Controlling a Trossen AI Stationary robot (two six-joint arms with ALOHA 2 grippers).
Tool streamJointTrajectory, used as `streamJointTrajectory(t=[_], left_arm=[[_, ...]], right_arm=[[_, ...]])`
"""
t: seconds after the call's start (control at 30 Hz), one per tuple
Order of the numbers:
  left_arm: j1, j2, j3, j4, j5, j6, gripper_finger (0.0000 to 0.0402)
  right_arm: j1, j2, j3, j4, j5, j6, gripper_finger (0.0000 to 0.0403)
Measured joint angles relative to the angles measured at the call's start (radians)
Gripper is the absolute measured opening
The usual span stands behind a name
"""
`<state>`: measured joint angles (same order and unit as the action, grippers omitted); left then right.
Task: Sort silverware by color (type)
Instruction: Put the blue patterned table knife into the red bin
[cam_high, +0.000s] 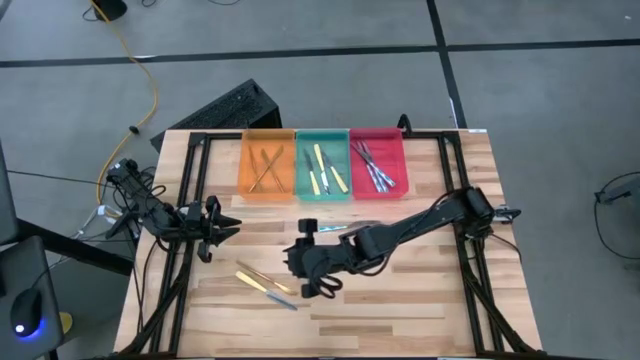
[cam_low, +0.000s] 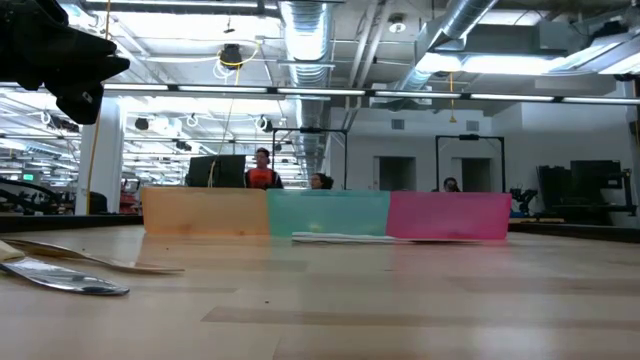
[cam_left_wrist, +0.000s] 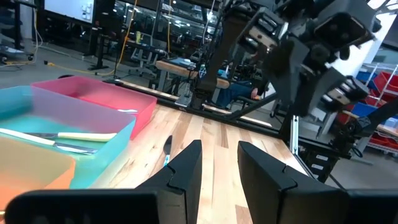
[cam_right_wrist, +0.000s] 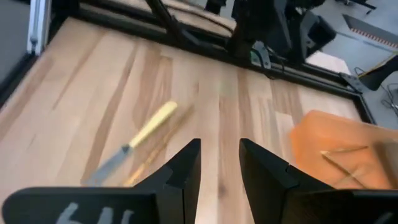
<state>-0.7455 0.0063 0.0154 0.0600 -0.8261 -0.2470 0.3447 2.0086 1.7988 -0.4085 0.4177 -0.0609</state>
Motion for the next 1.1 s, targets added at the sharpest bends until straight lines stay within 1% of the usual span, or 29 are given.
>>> streamJointTrajectory(t=[0.1, 0.2, 0.43, 0.57, 0.7, 0.77, 0.83, 0.93, 1.1], left_arm=[[0.000, 0.000, 0.000, 0.000, 0.000, 0.000, 0.0089], [0.000, 0.000, 0.000, 0.000, 0.000, 0.000, 0.0089], [0.000, 0.000, 0.000, 0.000, 0.000, 0.000, 0.0089], [0.000, 0.000, 0.000, 0.000, 0.000, 0.000, 0.0089], [0.000, 0.000, 0.000, 0.000, 0.000, 0.000, 0.0089], [0.000, 0.000, 0.000, 0.000, 0.000, 0.000, 0.0089], [0.000, 0.000, 0.000, 0.000, 0.000, 0.000, 0.0089], [0.000, 0.000, 0.000, 0.000, 0.000, 0.000, 0.0089], [0.000, 0.000, 0.000, 0.000, 0.000, 0.000, 0.0089]], right_arm=[[-0.004, -0.005, 0.002, -0.071, 0.002, -0.001, 0.0133], [-0.004, -0.002, 0.000, -0.184, 0.003, 0.007, 0.0133], [-0.014, 0.002, 0.000, -0.456, 0.053, 0.008, 0.0133], [-0.046, 0.004, -0.021, -0.518, 0.053, 0.009, 0.0133], [-0.089, 0.006, -0.111, -0.531, 0.039, 0.036, 0.0133], [-0.108, 0.006, -0.166, -0.513, 0.014, 0.049, 0.0133], [-0.124, 0.006, -0.230, -0.454, -0.004, 0.059, 0.0133], [-0.141, 0.006, -0.326, -0.318, -0.047, 0.061, 0.0133], [-0.167, -0.044, -0.459, -0.096, -0.101, 0.072, 0.0133]])
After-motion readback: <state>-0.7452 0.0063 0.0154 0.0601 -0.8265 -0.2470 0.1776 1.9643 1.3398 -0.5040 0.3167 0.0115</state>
